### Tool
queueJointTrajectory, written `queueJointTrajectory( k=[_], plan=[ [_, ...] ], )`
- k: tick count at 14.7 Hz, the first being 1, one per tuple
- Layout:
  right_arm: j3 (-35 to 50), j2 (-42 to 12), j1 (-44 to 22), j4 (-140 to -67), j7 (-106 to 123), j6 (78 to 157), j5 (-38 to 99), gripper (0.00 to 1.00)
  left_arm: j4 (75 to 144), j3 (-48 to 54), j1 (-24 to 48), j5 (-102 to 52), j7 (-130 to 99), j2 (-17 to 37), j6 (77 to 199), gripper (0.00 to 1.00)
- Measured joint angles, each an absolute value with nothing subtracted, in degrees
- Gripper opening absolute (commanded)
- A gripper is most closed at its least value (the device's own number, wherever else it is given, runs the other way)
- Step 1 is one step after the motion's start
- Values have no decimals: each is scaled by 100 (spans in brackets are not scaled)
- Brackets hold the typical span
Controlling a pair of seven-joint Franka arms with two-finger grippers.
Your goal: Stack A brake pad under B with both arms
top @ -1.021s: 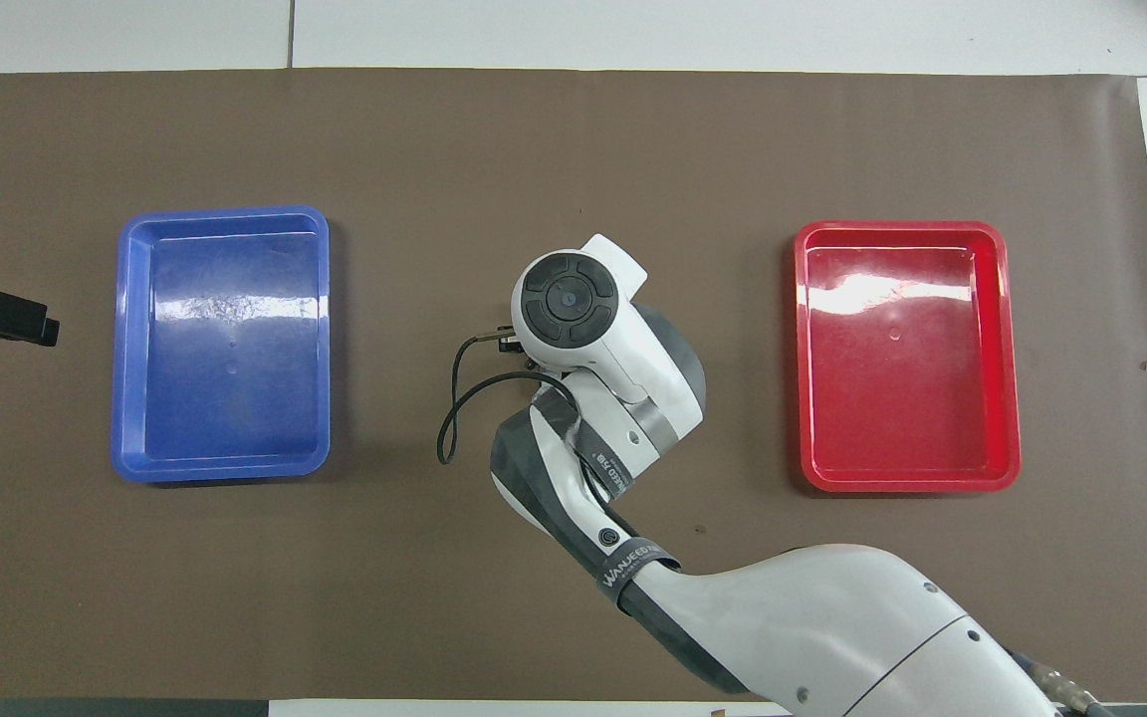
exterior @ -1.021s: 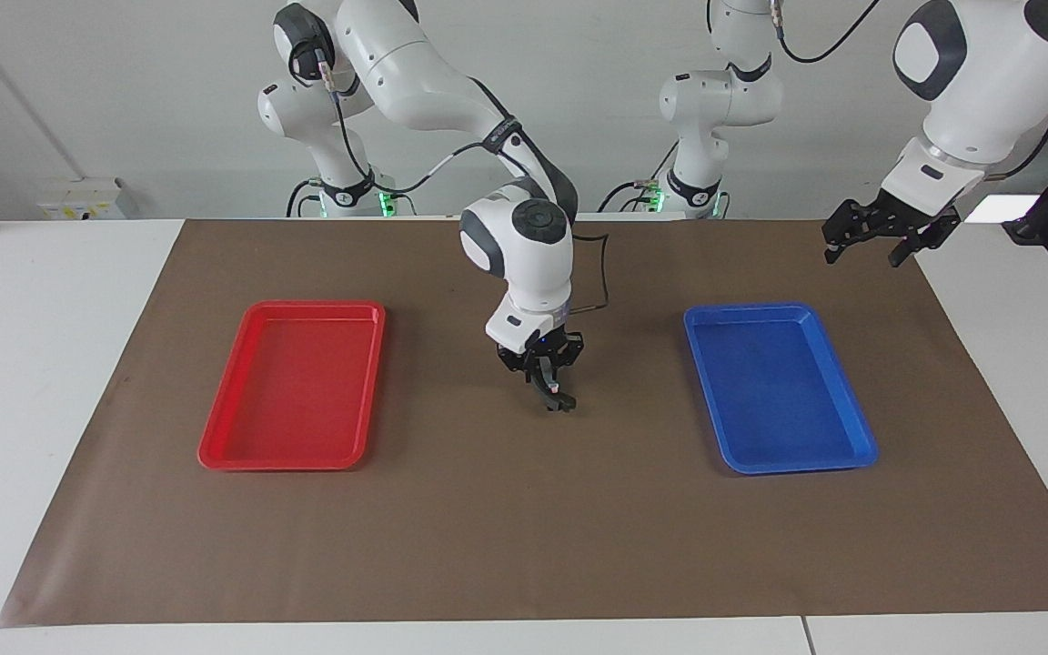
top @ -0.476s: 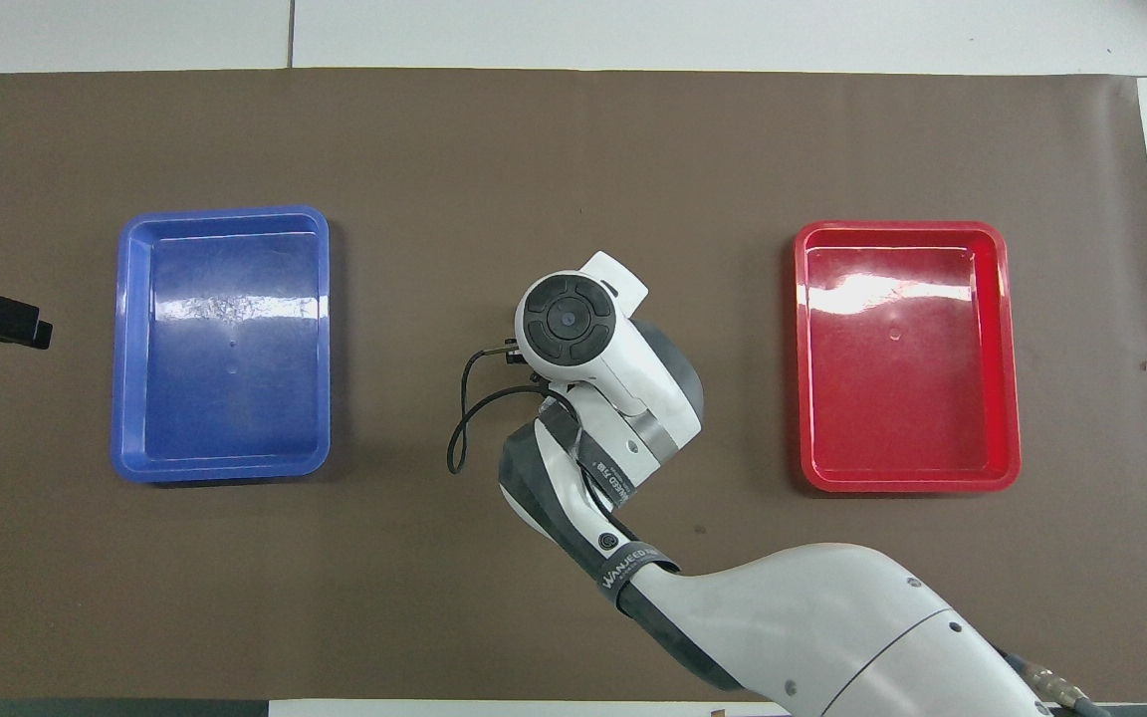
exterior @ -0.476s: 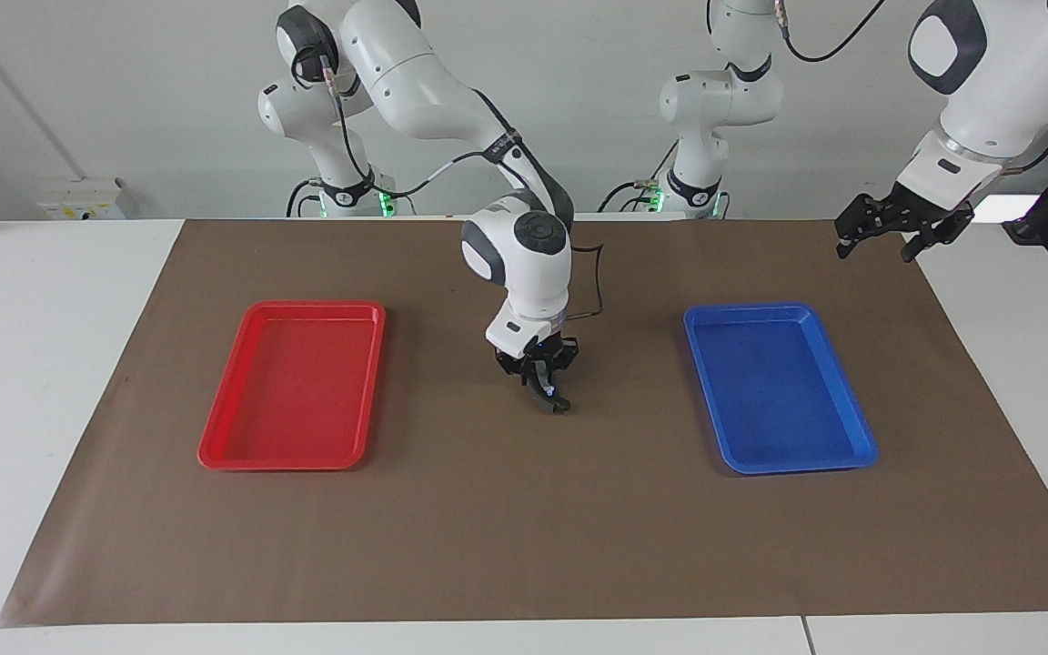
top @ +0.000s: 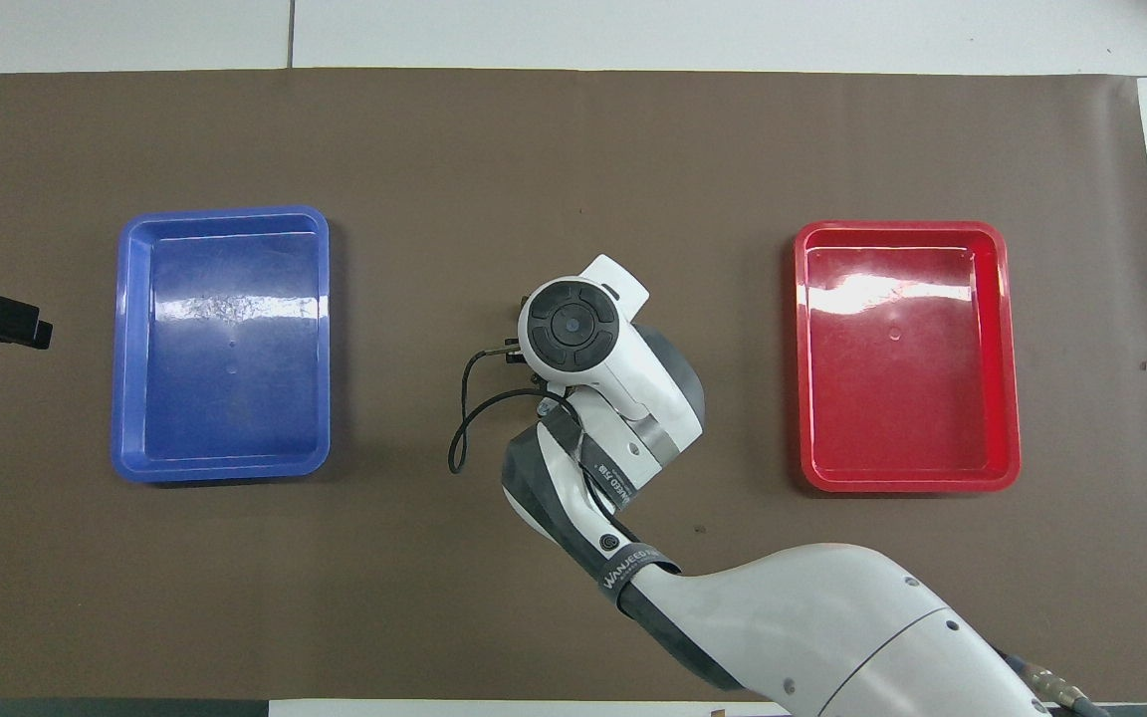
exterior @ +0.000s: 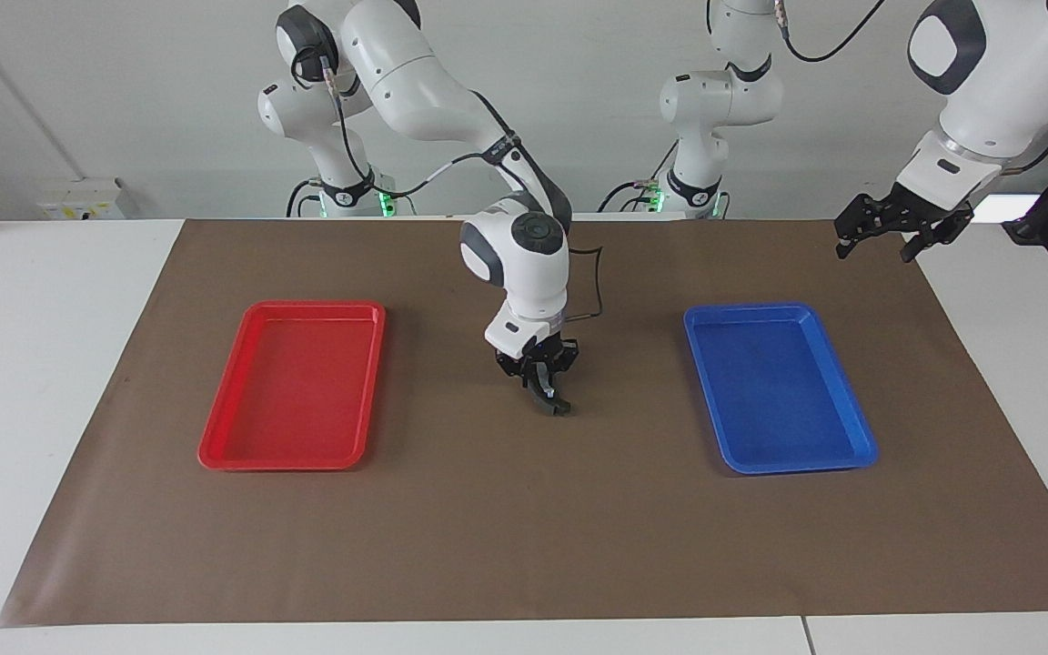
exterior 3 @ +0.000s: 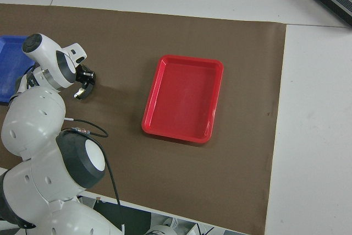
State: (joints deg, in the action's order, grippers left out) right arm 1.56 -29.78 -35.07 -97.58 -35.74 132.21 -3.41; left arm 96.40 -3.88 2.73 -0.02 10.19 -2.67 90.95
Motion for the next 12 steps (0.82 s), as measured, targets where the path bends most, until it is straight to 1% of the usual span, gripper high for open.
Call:
queueJointTrajectory(
  k=[1, 2, 8, 10, 12],
  plan=[
    [156, -2970, -3507, -9778, -3574, 13250, -341, 83, 9640, -388, 273, -2, 1019, -267, 9095, 99],
    [155, -2960, -3507, -9801, -3575, 13278, -341, 99, 9640, -388, 273, -2, 1019, -267, 9095, 99],
    [142, -2910, -3502, -9807, -3582, 13258, -341, 100, 9640, -388, 273, -2, 1019, -267, 9095, 99],
    [82, -2711, -3449, -9775, -3600, 13080, -342, 100, 9640, -388, 273, -2, 1019, -267, 9095, 99],
    [53, -2331, -3185, -9762, -3606, 12808, -343, 100, 9640, -388, 273, -2, 1019, -267, 9095, 99]
  ],
)
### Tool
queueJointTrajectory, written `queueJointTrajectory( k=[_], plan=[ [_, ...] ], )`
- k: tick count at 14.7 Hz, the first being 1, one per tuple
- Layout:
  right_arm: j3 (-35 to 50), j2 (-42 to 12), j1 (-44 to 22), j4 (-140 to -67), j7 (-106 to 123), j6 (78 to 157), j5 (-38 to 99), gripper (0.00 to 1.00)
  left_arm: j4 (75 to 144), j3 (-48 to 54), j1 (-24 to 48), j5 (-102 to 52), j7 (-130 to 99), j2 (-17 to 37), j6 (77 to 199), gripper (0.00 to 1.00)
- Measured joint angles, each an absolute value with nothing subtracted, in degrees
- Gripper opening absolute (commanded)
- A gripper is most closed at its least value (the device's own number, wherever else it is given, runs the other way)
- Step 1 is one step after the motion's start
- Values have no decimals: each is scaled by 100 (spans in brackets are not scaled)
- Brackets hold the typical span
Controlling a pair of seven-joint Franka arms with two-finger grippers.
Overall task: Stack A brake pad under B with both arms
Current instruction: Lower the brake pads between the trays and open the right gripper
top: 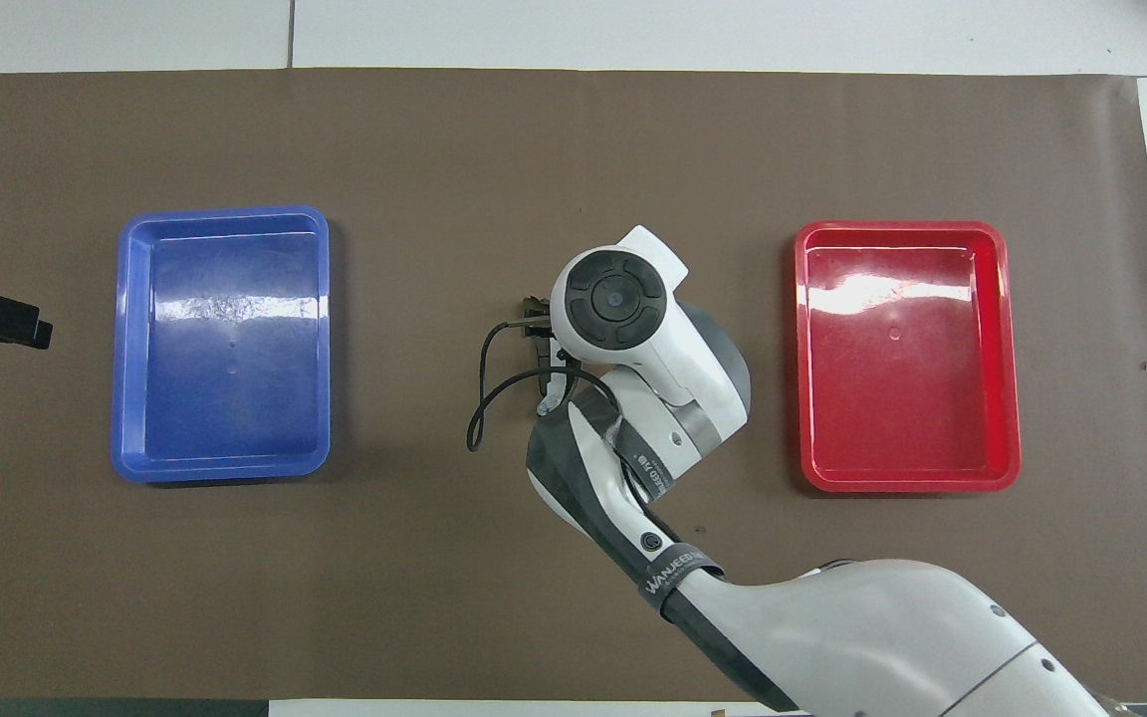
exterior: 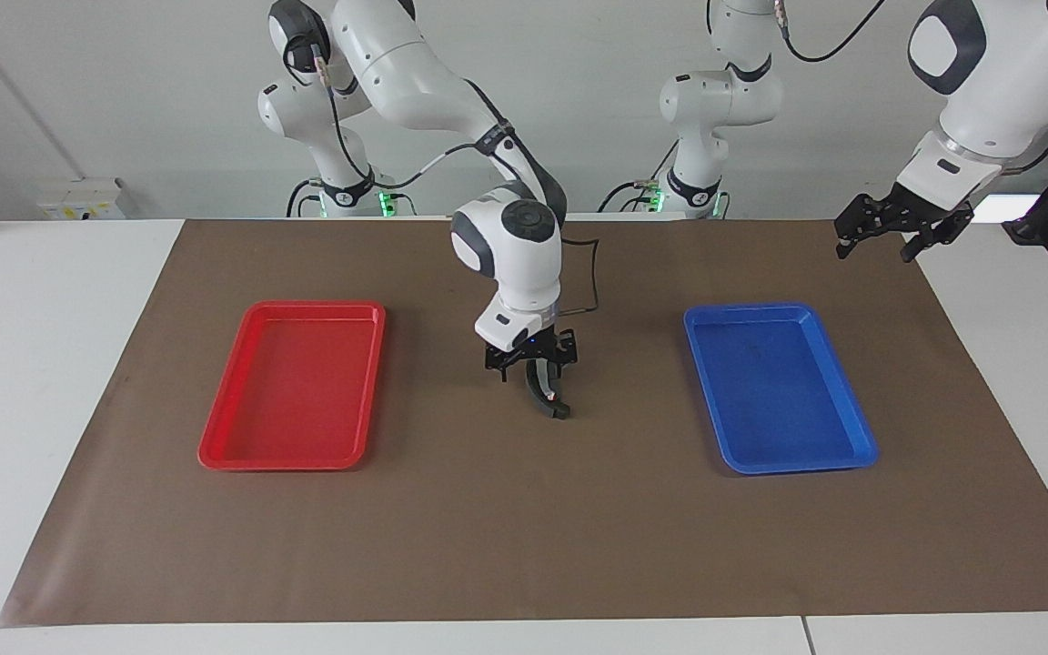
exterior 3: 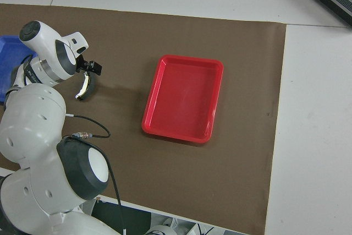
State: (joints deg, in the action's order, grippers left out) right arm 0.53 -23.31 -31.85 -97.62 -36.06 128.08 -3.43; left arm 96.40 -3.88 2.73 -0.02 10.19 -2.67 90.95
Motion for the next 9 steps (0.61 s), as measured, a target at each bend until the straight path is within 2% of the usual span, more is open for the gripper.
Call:
queueJointTrajectory(
  k=[4, 9],
  plan=[
    [32, -1520, -2331, -9765, -3601, 12104, -355, 100, 9640, -387, 273, -2, 1019, -267, 9095, 99],
    [18, -896, -1344, -9764, -3064, 11351, -375, 100, 9640, -388, 273, -2, 1019, -267, 9095, 99]
  ],
)
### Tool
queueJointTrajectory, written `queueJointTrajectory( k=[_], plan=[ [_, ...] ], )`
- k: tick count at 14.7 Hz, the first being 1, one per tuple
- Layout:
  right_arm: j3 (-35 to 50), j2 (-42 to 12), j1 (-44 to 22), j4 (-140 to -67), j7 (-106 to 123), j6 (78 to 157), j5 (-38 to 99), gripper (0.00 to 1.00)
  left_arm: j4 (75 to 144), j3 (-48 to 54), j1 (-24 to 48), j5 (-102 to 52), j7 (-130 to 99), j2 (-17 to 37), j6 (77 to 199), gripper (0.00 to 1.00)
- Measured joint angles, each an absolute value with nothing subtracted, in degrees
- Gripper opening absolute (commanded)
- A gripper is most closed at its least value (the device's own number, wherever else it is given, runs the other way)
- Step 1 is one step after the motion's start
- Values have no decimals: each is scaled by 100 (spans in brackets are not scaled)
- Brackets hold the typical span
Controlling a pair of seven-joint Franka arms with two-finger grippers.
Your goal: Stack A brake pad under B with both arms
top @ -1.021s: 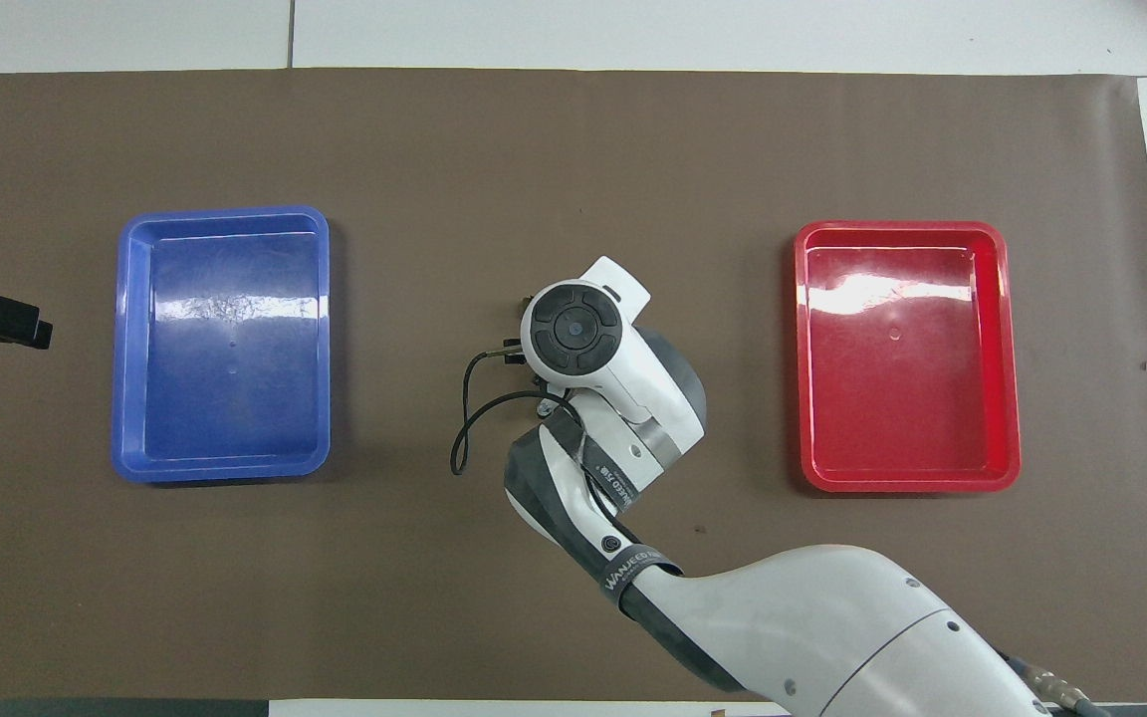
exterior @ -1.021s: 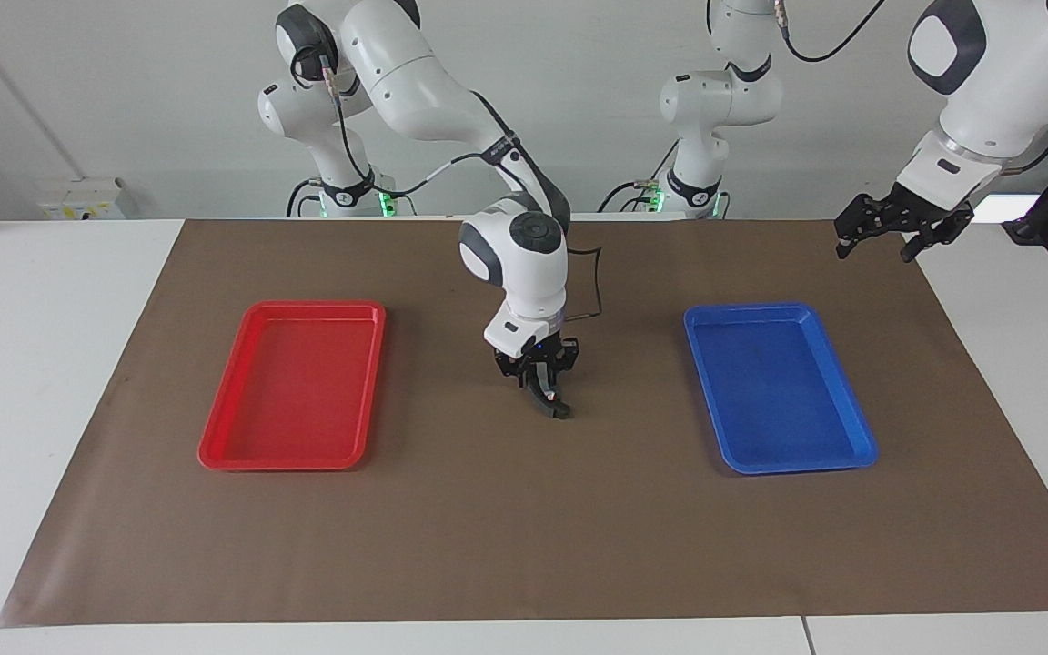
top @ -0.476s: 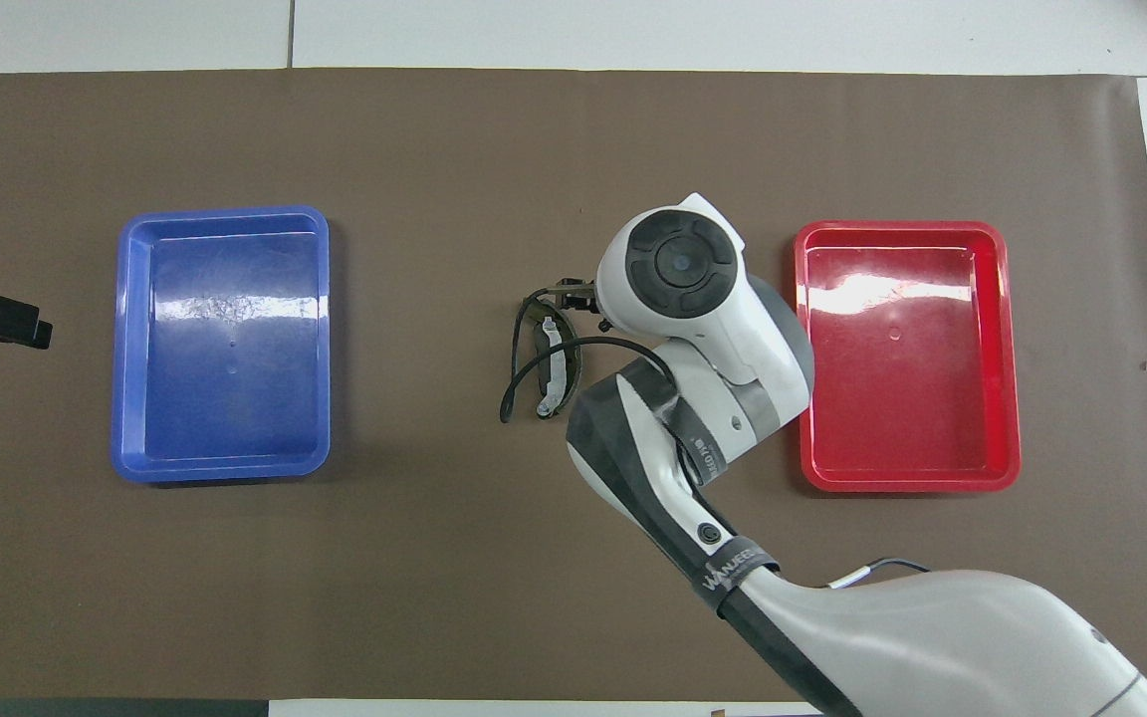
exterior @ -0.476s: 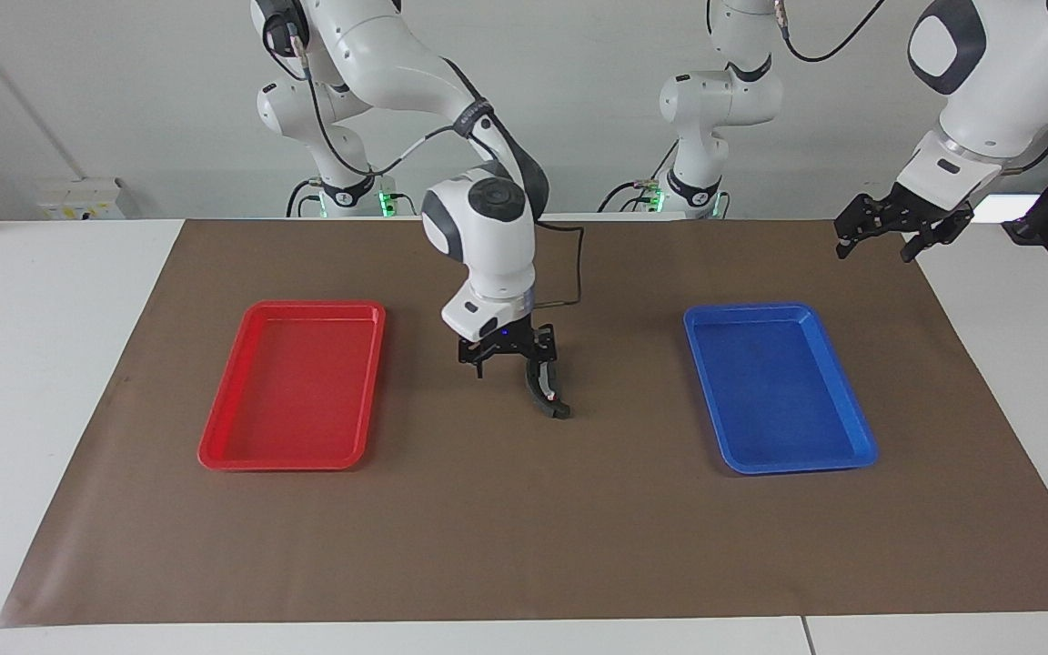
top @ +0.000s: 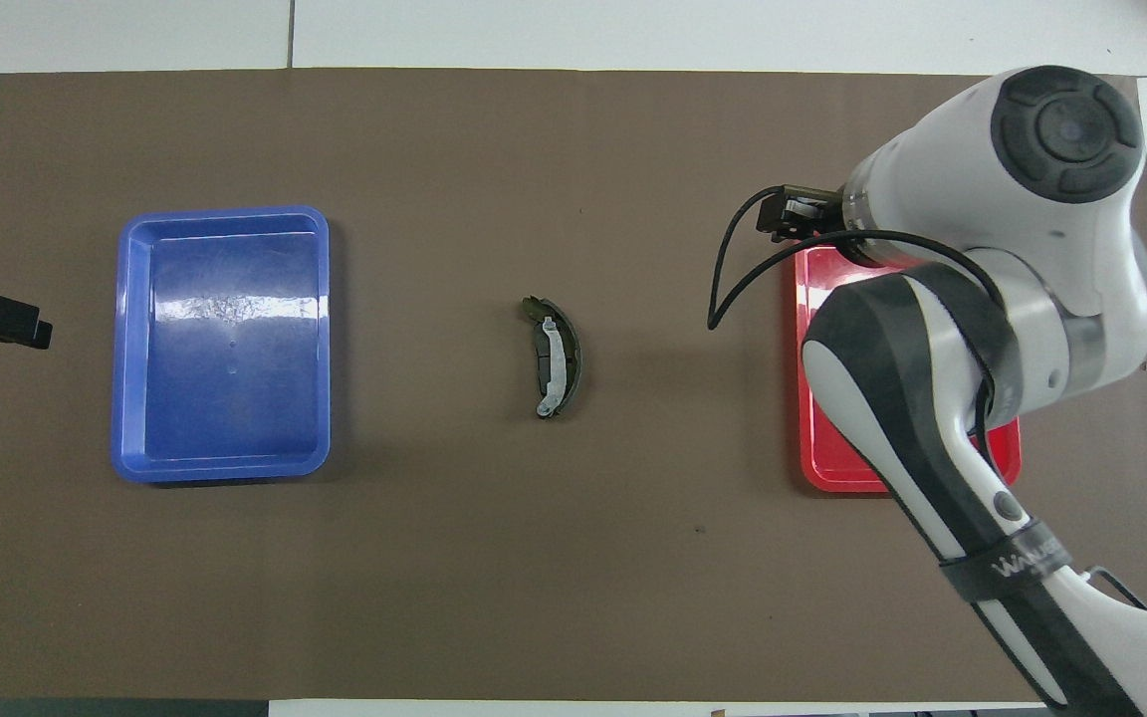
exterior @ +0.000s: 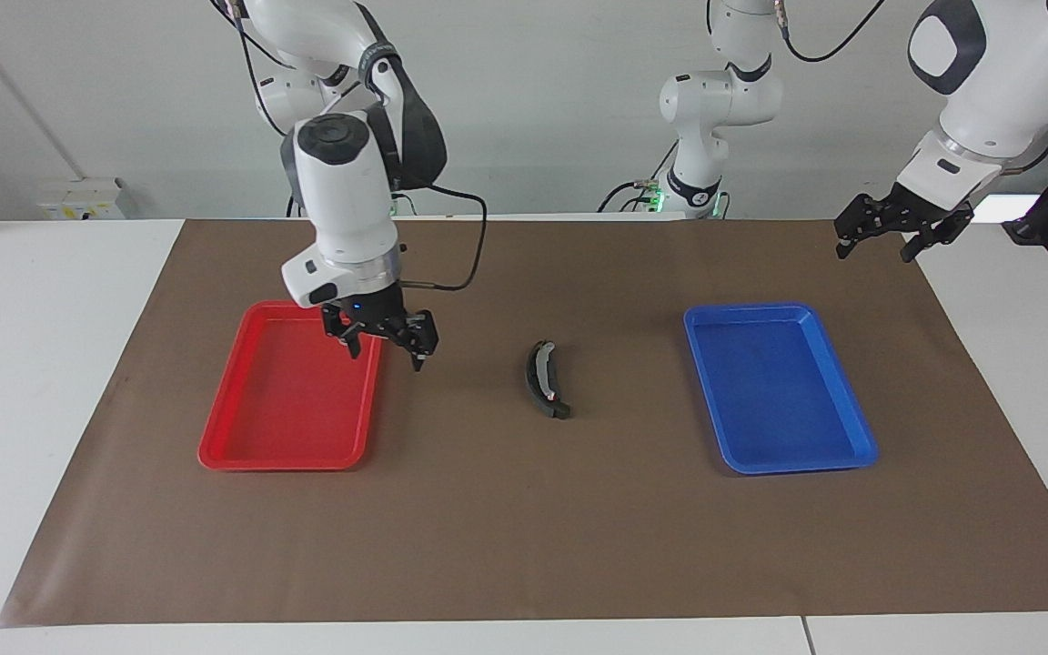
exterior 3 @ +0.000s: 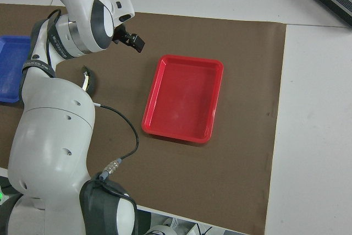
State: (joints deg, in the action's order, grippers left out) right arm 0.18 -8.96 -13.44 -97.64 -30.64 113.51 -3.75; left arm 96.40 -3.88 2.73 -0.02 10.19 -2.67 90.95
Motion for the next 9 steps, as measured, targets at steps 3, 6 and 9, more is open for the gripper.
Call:
queueJointTrajectory(
  k=[3, 6, 9],
  plan=[
    [18, -473, -903, -9761, -2540, 10776, -374, 100, 9640, -388, 273, -2, 1019, -267, 9095, 99],
    [20, -49, -576, -9764, -2050, 10068, -372, 100, 9640, -388, 273, -2, 1019, -267, 9095, 99],
    [25, 268, -165, -9761, -1424, 9506, -370, 100, 9640, -388, 273, -2, 1019, -267, 9095, 99]
  ],
)
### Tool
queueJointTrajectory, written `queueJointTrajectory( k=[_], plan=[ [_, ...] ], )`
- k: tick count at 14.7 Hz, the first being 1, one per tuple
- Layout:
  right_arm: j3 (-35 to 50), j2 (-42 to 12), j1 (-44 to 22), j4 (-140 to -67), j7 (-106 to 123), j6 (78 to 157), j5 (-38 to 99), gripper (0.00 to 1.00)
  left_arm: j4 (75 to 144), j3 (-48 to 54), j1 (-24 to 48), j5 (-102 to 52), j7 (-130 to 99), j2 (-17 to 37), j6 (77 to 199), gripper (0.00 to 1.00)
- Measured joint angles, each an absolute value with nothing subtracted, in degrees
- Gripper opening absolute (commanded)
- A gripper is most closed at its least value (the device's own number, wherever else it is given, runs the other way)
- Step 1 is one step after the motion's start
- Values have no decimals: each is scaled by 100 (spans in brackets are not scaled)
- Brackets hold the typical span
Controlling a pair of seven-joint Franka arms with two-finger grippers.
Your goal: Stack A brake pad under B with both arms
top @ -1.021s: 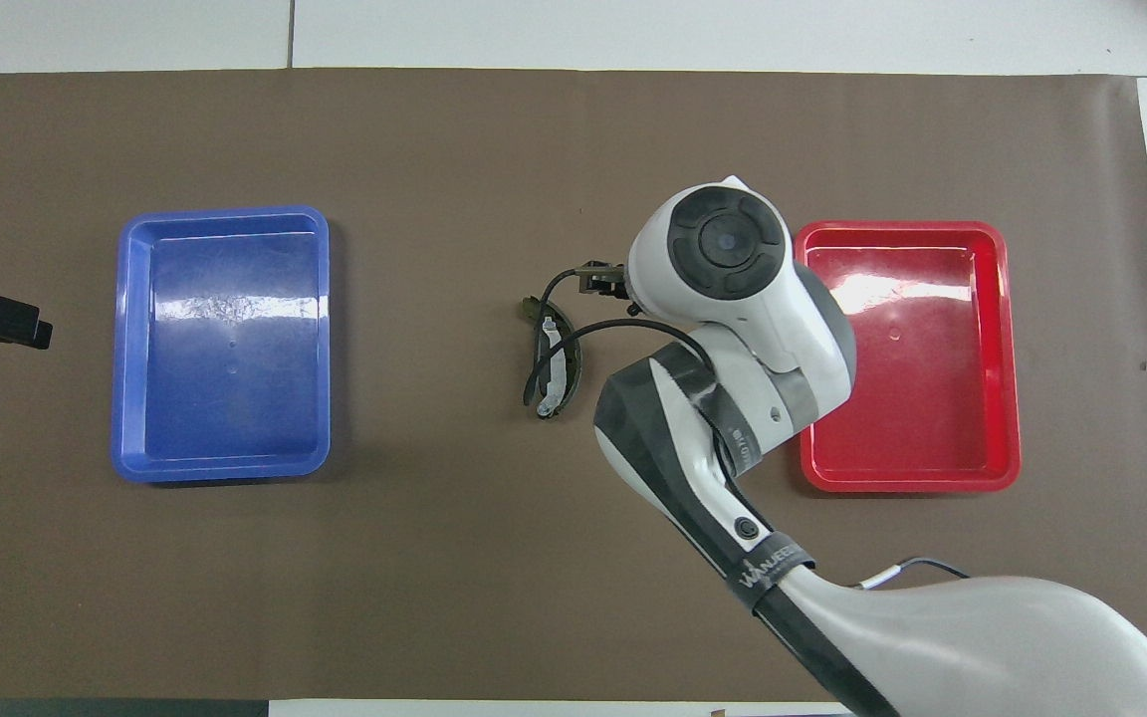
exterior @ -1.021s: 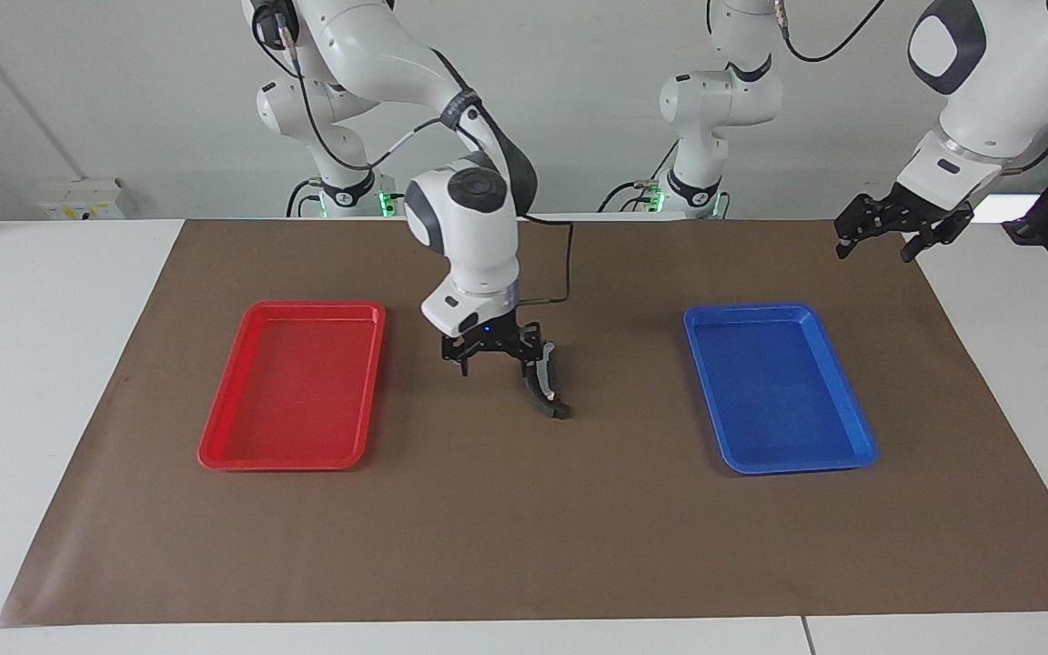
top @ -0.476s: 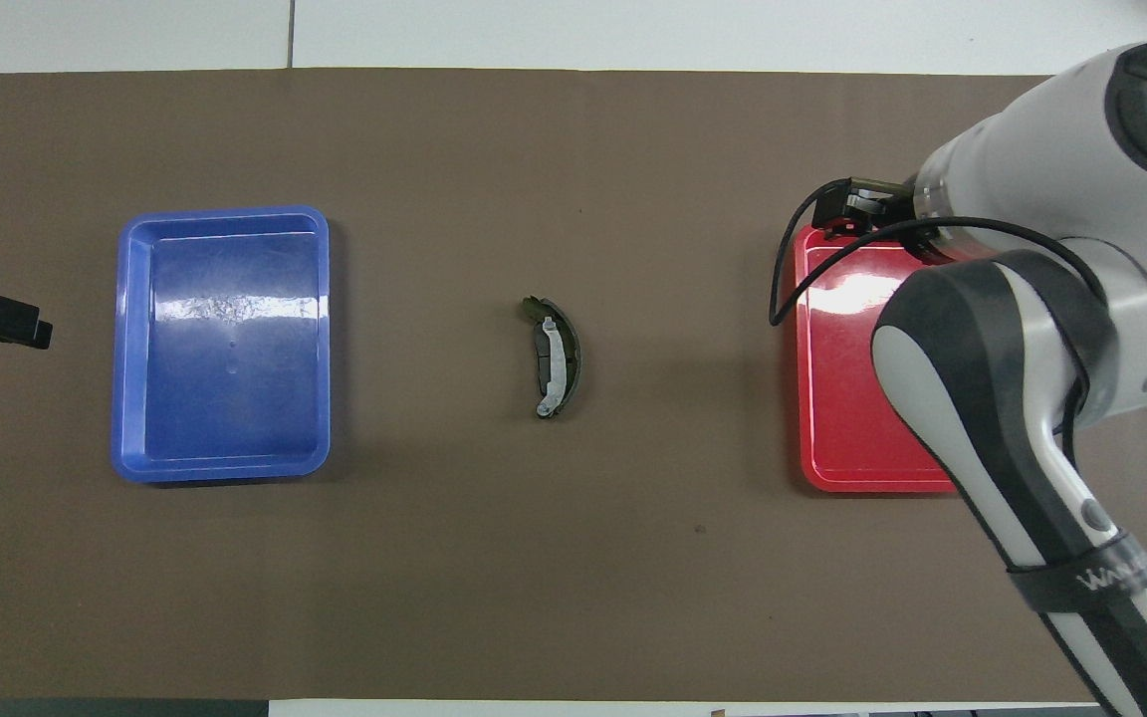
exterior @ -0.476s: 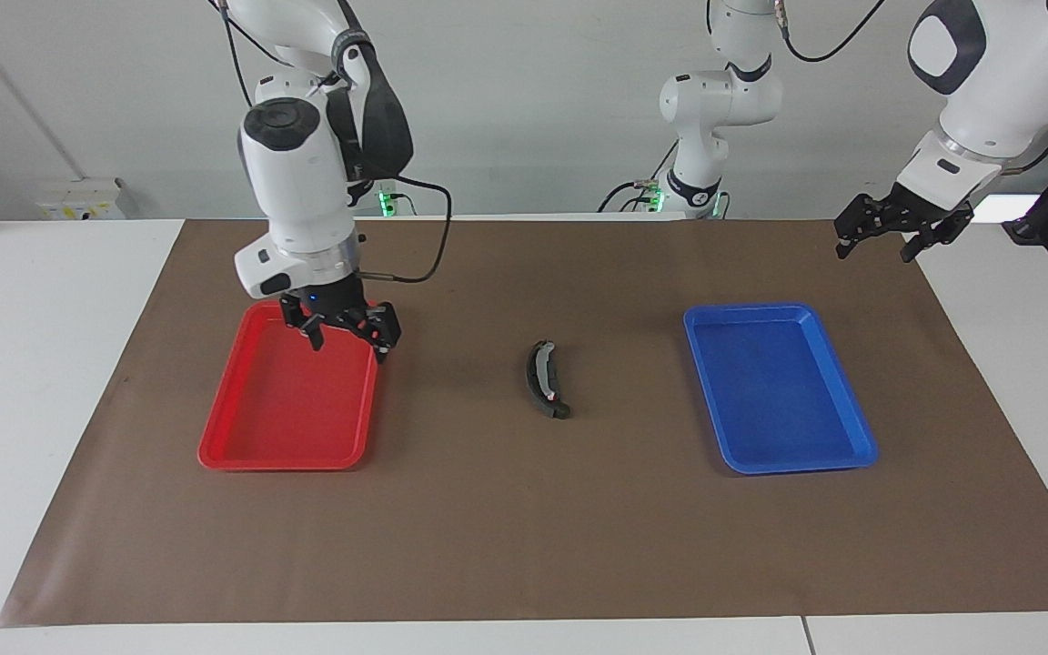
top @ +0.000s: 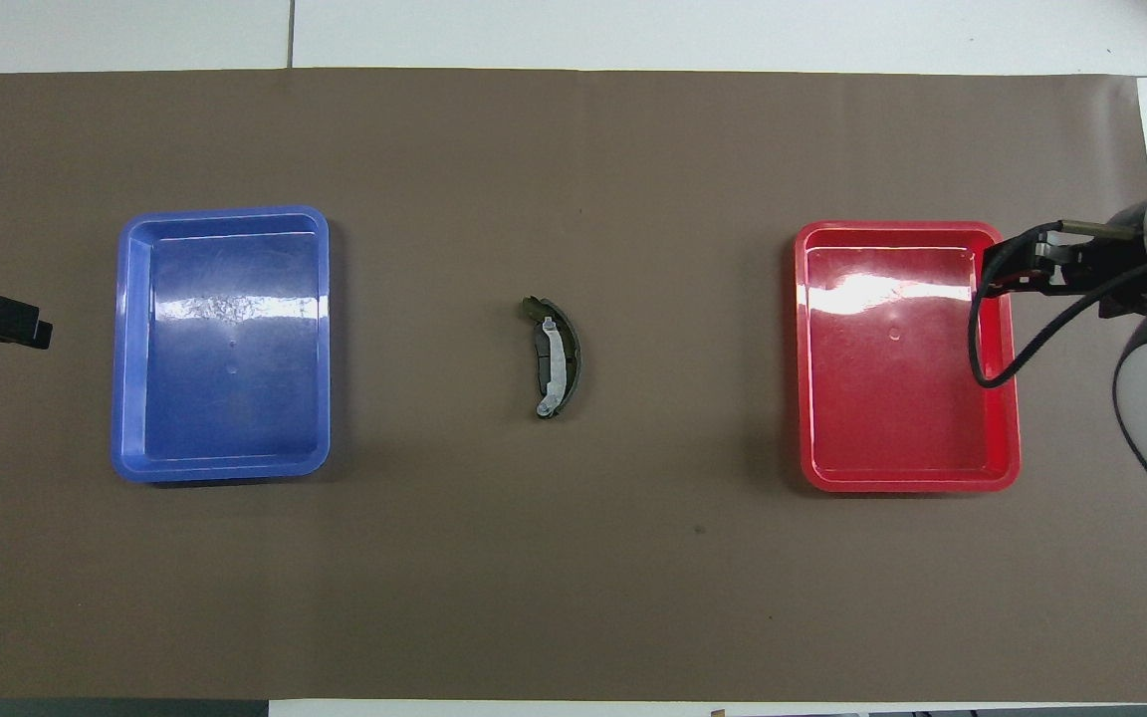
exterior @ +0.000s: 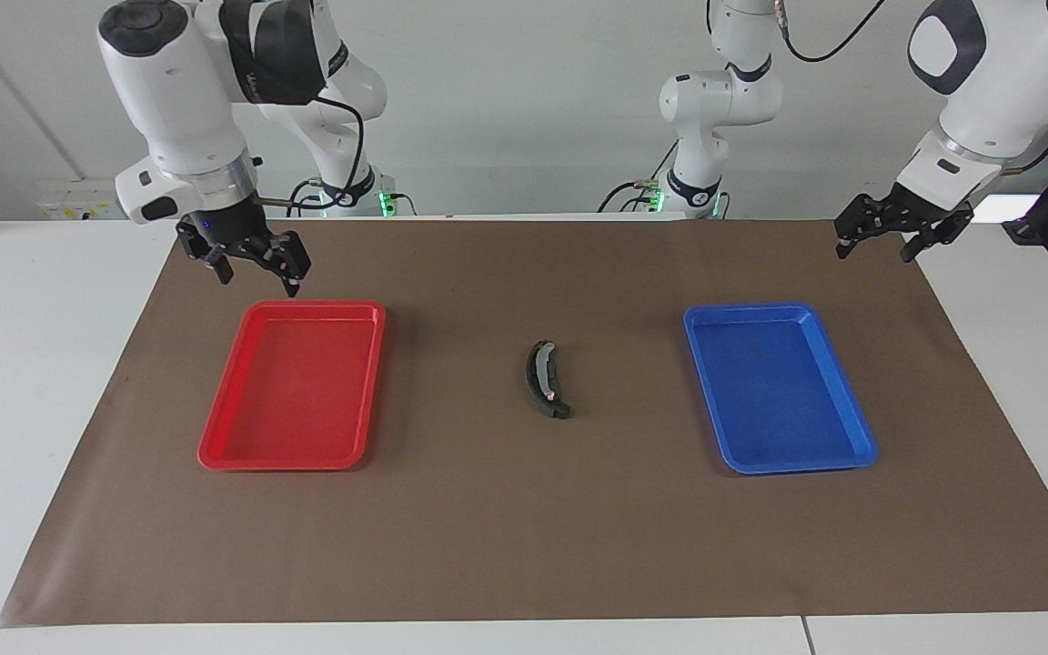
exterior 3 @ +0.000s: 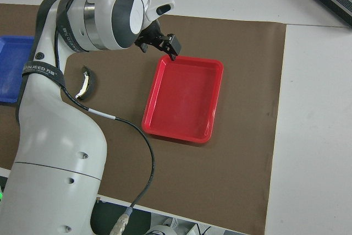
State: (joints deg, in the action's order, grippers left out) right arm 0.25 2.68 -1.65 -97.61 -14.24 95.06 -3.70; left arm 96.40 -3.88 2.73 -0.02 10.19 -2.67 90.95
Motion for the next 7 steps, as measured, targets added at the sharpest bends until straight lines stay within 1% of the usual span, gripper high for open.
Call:
queueJointTrajectory(
  k=[3, 7],
  plan=[
    [35, 403, 240, -9622, -878, 9011, -322, 100, 9640, -388, 273, -2, 1019, -267, 9095, 99],
    [74, 342, 292, -9364, -832, 8827, -170, 100, 9640, -388, 273, -2, 1019, -267, 9095, 99]
  ],
)
